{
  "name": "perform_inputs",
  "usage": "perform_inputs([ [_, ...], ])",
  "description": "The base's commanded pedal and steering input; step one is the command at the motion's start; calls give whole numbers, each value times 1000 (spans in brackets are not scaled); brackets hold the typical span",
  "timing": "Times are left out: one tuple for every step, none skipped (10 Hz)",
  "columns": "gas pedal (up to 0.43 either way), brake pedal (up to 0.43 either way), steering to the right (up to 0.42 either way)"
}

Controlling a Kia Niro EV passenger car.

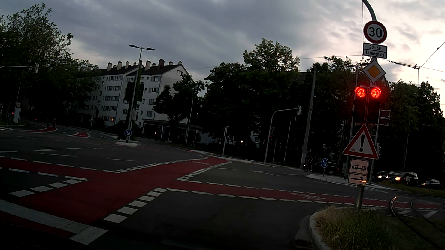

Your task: Follow the waypoints while adhering to traffic rules and regulations

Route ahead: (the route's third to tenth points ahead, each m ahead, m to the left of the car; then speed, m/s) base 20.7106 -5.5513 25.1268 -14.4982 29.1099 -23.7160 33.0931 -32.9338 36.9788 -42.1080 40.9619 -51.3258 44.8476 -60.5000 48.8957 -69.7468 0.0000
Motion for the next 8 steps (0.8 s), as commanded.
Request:
perform_inputs([
  [0,250,-52],
  [0,244,-52],
  [0,250,-53],
  [0,244,-52],
  [0,244,-52],
  [0,250,-53],
  [0,250,-53],
  [0,250,-52],
])
